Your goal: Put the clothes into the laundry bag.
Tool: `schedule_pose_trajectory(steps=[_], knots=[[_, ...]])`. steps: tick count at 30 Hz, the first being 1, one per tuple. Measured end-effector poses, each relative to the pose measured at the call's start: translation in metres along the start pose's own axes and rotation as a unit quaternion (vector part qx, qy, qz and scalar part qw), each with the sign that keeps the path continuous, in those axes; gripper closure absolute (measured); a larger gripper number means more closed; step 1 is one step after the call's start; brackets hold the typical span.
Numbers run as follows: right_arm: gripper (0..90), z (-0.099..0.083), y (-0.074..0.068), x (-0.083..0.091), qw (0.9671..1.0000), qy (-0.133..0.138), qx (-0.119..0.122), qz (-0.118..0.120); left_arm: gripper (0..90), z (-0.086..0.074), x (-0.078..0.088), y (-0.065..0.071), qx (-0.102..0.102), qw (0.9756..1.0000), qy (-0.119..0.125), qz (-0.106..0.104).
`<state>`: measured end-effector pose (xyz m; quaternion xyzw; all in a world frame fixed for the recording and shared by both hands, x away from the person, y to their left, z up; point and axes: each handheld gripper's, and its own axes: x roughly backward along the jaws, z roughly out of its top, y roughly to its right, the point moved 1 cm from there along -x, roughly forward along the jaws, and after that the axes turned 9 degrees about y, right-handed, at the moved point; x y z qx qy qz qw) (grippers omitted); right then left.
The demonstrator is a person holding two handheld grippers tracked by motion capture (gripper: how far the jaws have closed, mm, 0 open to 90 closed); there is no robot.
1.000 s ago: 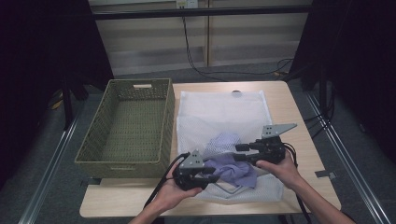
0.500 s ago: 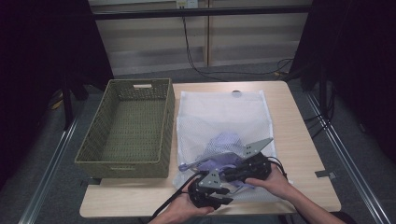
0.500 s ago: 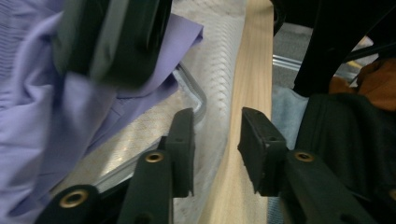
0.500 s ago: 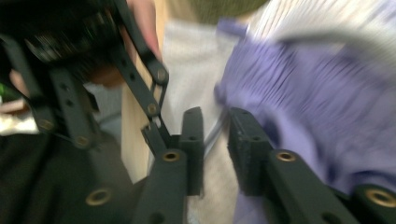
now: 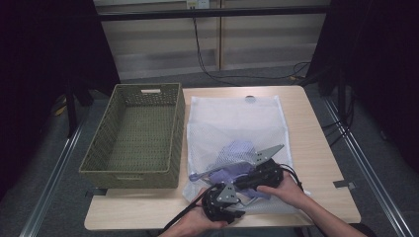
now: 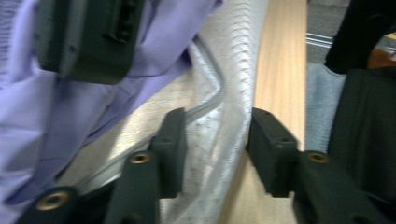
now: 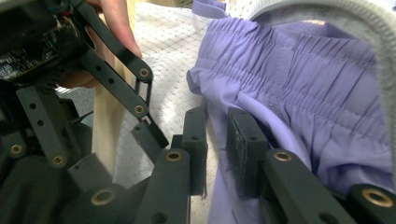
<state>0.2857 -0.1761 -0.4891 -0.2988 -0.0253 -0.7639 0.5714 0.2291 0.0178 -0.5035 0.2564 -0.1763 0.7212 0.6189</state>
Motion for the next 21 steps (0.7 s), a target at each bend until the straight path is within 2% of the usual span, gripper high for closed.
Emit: schedule_pose_trajectory(steps=[3, 7, 12, 14, 15, 16, 18, 19, 20, 21], knots=[[78.0, -0.001, 0.001, -0.001, 1.0, -0.003, -0.002, -0.003, 73.9, 0.001, -0.001, -0.002, -0.014, 0.9999, -0.005, 0.005], [79.7, -0.002, 0.002, -0.002, 1.0, -0.006, -0.001, -0.004, 85.1, 0.003, -0.003, -0.002, -0.007, 0.9999, -0.007, -0.003], [82.3, -0.004, 0.004, -0.005, 0.9999, -0.013, -0.003, -0.002, 88.3, 0.002, -0.003, -0.006, 0.017, 0.9998, 0.002, -0.014], [82.0, -0.005, 0.005, -0.007, 0.9999, -0.015, -0.005, -0.005, 88.5, 0.002, -0.002, -0.008, 0.02, 0.9996, -0.011, -0.015], [82.0, -0.005, 0.006, -0.007, 0.9998, -0.018, -0.004, -0.006, 88.5, 0.002, -0.002, -0.008, 0.021, 0.9996, -0.009, -0.018], [82.1, -0.006, 0.006, -0.008, 0.9998, -0.02, -0.005, -0.006, 88.5, 0.001, -0.003, -0.008, 0.025, 0.9995, 0.004, -0.019], [81.9, -0.007, 0.007, -0.01, 0.9997, -0.022, -0.01, -0.005, 88.5, 0.002, -0.002, -0.009, 0.023, 0.9995, -0.009, -0.022], [81.5, -0.007, 0.008, -0.011, 0.9997, -0.022, -0.01, -0.004, 88.5, 0.001, -0.003, -0.009, 0.029, 0.9993, 0.004, -0.025], [80.8, -0.007, 0.008, -0.011, 0.9996, -0.025, -0.01, -0.007, 88.5, 0.001, -0.003, -0.009, 0.028, 0.9993, 0.003, -0.024], [79.0, -0.008, 0.009, -0.012, 0.9996, -0.024, -0.013, -0.005, 88.4, 0.002, -0.001, -0.01, 0.024, 0.9994, -0.01, -0.024]])
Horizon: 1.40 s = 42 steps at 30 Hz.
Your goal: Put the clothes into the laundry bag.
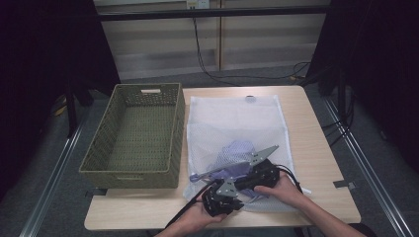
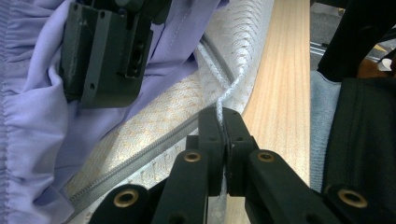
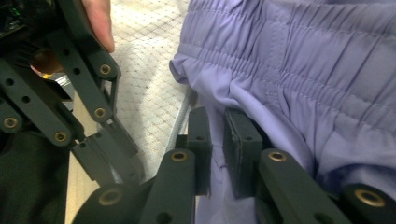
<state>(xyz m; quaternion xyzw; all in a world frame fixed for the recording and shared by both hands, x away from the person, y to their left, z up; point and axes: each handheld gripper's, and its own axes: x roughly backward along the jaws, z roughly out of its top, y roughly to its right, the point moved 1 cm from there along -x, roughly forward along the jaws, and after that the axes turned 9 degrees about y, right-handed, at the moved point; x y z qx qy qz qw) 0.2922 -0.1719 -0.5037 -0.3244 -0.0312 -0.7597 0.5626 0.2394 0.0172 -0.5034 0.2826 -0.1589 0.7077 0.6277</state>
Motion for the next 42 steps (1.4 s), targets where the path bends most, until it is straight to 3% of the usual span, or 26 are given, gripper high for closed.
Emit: schedule_pose_trajectory(steps=[6, 8, 9, 13, 17, 21, 24, 25, 27, 28, 29, 31, 42], knots=[[73.1, -0.001, 0.0, -0.003, 0.9999, 0.002, 0.004, -0.009, 88.4, -0.001, -0.001, 0.0, 0.002, 1.0, 0.009, 0.0], [73.8, -0.001, 0.0, -0.004, 0.9999, 0.004, 0.006, -0.013, 88.4, 0.0, 0.0, 0.0, 0.0, 1.0, 0.002, 0.0], [74.3, -0.001, 0.001, -0.004, 0.9998, 0.005, 0.007, -0.016, 88.4, -0.001, -0.002, 0.0, 0.003, 0.9999, 0.014, -0.004], [79.4, 0.0, 0.003, -0.004, 0.9995, 0.007, 0.009, -0.028, 88.4, -0.001, -0.002, 0.001, 0.003, 0.9998, 0.017, -0.002], [89.6, 0.001, 0.007, -0.005, 0.9993, 0.006, 0.006, -0.036, 88.1, 0.0, 0.0, 0.0, -0.005, 1.0, 0.002, 0.0], [90.0, 0.002, 0.008, -0.005, 0.9991, 0.003, 0.005, -0.043, 88.1, -0.001, -0.002, 0.0, 0.001, 0.9999, 0.015, -0.004], [90.0, 0.002, 0.008, -0.005, 0.9988, 0.003, 0.006, -0.049, 88.1, 0.0, 0.0, 0.0, -0.002, 1.0, 0.002, -0.002], [90.0, 0.003, 0.008, -0.005, 0.9987, 0.003, 0.009, -0.05, 88.1, -0.001, -0.002, 0.0, 0.002, 0.9998, 0.016, -0.007], [90.0, 0.003, 0.01, -0.006, 0.9986, 0.006, 0.005, -0.051, 88.2, -0.001, -0.003, 0.001, 0.002, 0.9998, 0.018, 0.0], [90.0, 0.003, 0.011, -0.006, 0.9985, 0.007, 0.006, -0.053, 88.2, 0.001, -0.001, 0.001, -0.007, 1.0, 0.0, 0.0], [90.0, 0.004, 0.011, -0.005, 0.9983, 0.006, 0.006, -0.058, 88.2, 0.0, -0.003, 0.001, -0.003, 0.9999, 0.015, -0.001], [90.0, 0.005, 0.013, -0.005, 0.998, 0.006, 0.006, -0.063, 88.2, -0.001, -0.003, 0.001, 0.001, 0.9998, 0.019, 0.0], [90.0, 0.008, 0.024, -0.004, 0.9956, 0.016, 0.001, -0.092, 88.3, -0.001, -0.002, 0.0, 0.003, 0.9999, 0.012, -0.008]])
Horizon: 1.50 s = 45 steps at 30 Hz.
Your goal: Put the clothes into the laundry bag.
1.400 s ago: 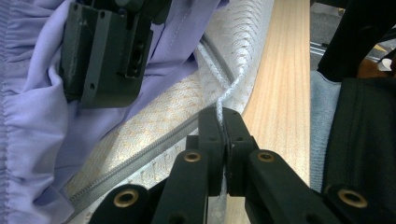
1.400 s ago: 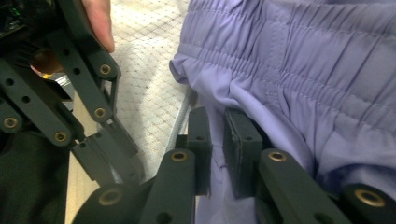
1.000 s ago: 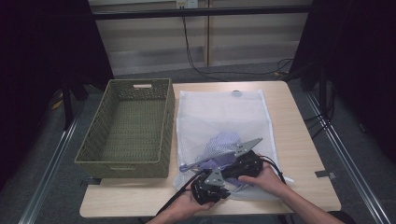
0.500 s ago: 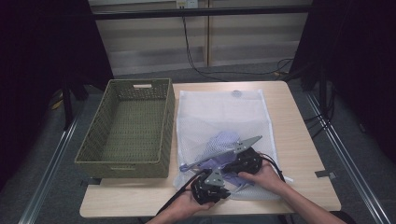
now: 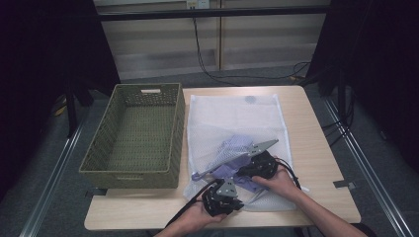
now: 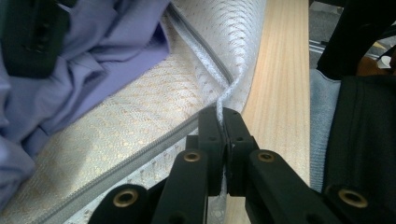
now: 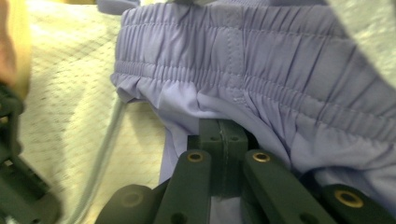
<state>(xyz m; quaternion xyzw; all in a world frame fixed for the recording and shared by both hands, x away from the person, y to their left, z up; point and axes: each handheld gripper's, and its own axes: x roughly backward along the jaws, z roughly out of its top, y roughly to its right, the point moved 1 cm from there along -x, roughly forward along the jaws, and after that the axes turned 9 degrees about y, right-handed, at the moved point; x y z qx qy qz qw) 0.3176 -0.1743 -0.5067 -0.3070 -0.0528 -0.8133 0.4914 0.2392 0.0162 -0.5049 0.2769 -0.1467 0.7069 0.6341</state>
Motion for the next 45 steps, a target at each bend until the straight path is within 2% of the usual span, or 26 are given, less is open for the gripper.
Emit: schedule_pose_trajectory(steps=[1, 3, 4, 6, 10, 11, 20, 24, 29, 34, 45], knots=[[90.0, 0.0, 0.001, 0.0, 1.0, 0.001, -0.002, -0.003, 88.3, -0.001, -0.001, 0.0, 0.001, 1.0, 0.006, 0.005], [90.0, 0.001, 0.004, 0.0, 1.0, 0.0, -0.001, -0.007, 88.3, 0.0, 0.0, 0.0, 0.0, 1.0, 0.002, 0.002], [90.0, 0.001, 0.006, 0.0, 1.0, 0.004, 0.0, -0.008, 88.3, 0.001, 0.002, 0.0, -0.007, 0.9998, -0.015, 0.006], [90.0, 0.001, 0.007, 0.0, 1.0, 0.004, -0.005, -0.004, 88.3, 0.001, 0.001, -0.001, -0.006, 0.9999, -0.013, 0.005], [90.0, 0.001, 0.009, 0.001, 0.9999, 0.004, -0.001, -0.011, 88.3, 0.0, 0.0, -0.001, 0.007, 1.0, 0.005, -0.001], [90.0, 0.001, 0.009, 0.001, 0.9999, 0.003, -0.003, -0.014, 88.3, 0.0, 0.001, -0.002, 0.007, 1.0, -0.004, 0.001], [90.0, 0.007, 0.02, -0.004, 0.9995, 0.01, -0.005, -0.031, 88.4, -0.001, -0.001, -0.001, 0.006, 1.0, 0.006, -0.001], [90.0, 0.009, 0.024, -0.004, 0.9991, 0.009, -0.002, -0.041, 88.4, 0.0, -0.001, -0.001, 0.005, 1.0, 0.006, -0.001], [90.0, 0.011, 0.033, -0.006, 0.9988, 0.014, -0.013, -0.044, 88.3, 0.0, -0.001, -0.001, 0.006, 1.0, 0.006, -0.001], [90.0, 0.012, 0.034, -0.005, 0.9986, 0.013, -0.007, -0.052, 88.4, 0.0, 0.0, -0.001, 0.004, 1.0, 0.004, -0.003], [90.0, 0.014, 0.047, -0.007, 0.9971, 0.023, -0.016, -0.071, 88.3, 0.0, -0.001, -0.002, 0.003, 1.0, 0.005, -0.003]])
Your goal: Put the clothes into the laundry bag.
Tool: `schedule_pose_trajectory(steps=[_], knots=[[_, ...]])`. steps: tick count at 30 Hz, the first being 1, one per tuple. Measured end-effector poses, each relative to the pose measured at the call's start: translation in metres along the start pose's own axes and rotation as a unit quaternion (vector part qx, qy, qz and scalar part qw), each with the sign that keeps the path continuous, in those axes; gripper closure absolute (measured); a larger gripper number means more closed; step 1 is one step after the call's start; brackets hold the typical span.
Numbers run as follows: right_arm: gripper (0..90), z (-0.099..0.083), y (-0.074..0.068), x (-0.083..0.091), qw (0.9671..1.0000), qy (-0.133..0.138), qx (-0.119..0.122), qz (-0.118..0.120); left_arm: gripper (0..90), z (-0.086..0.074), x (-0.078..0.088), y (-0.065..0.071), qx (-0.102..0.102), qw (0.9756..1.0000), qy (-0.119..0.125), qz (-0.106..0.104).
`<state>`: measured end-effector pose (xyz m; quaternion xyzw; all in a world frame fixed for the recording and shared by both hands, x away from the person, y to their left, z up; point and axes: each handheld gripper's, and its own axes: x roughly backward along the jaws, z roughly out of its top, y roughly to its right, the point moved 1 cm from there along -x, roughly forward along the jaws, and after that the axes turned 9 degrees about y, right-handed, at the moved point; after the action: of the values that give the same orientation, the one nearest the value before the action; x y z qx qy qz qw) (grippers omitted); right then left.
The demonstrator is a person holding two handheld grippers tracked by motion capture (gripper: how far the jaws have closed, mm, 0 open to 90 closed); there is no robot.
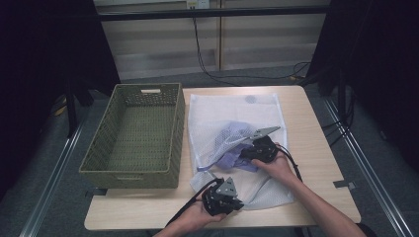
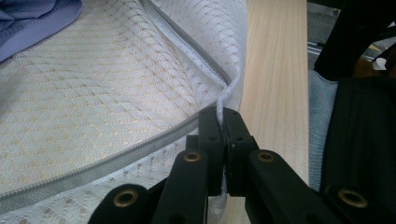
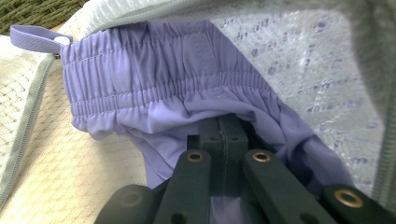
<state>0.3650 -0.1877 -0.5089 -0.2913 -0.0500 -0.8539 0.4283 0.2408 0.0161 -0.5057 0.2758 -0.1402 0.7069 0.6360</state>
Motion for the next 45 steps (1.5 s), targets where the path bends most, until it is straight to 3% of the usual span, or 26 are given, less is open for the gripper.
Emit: schedule_pose_trajectory(steps=[12, 17, 24, 26, 30, 31, 38, 39, 42, 44, 45], knots=[[90.0, 0.007, 0.009, -0.007, 0.9997, 0.001, -0.01, -0.021, 88.4, 0.001, 0.001, -0.001, -0.003, 0.9999, -0.011, -0.003], [90.0, 0.009, 0.02, -0.01, 0.999, 0.011, -0.033, -0.03, 88.4, 0.001, 0.001, -0.001, -0.003, 1.0, -0.007, -0.002], [90.0, 0.014, 0.027, -0.015, 0.9982, 0.012, -0.039, -0.043, 88.4, 0.001, 0.001, -0.001, -0.004, 0.9999, -0.011, -0.002], [90.0, 0.015, 0.03, -0.016, 0.9978, 0.014, -0.045, -0.047, 88.4, 0.0, 0.0, -0.001, -0.002, 1.0, 0.0, -0.003], [90.0, 0.017, 0.034, -0.018, 0.997, 0.015, -0.053, -0.054, 88.4, 0.0, 0.0, -0.001, -0.002, 1.0, 0.0, -0.004], [90.0, 0.018, 0.035, -0.018, 0.9967, 0.015, -0.054, -0.059, 88.4, 0.001, 0.001, -0.001, -0.005, 0.9999, -0.009, -0.002], [90.0, 0.02, 0.043, -0.02, 0.9954, 0.021, -0.057, -0.075, 88.5, 0.001, 0.002, -0.002, -0.006, 0.9999, -0.014, -0.004], [90.0, 0.02, 0.043, -0.02, 0.9946, 0.024, -0.058, -0.082, 88.4, 0.0, 0.0, -0.001, -0.002, 1.0, -0.002, -0.004], [90.0, 0.021, 0.047, -0.022, 0.9931, 0.032, -0.063, -0.094, 88.5, 0.001, 0.001, -0.002, -0.005, 0.9999, -0.012, -0.004], [90.0, 0.022, 0.048, -0.024, 0.9923, 0.033, -0.067, -0.099, 88.5, 0.0, 0.0, -0.001, -0.002, 1.0, 0.0, -0.005], [90.0, 0.023, 0.048, -0.024, 0.9926, 0.032, -0.066, -0.097, 88.5, 0.001, 0.002, -0.002, -0.007, 0.9999, -0.014, -0.004]])
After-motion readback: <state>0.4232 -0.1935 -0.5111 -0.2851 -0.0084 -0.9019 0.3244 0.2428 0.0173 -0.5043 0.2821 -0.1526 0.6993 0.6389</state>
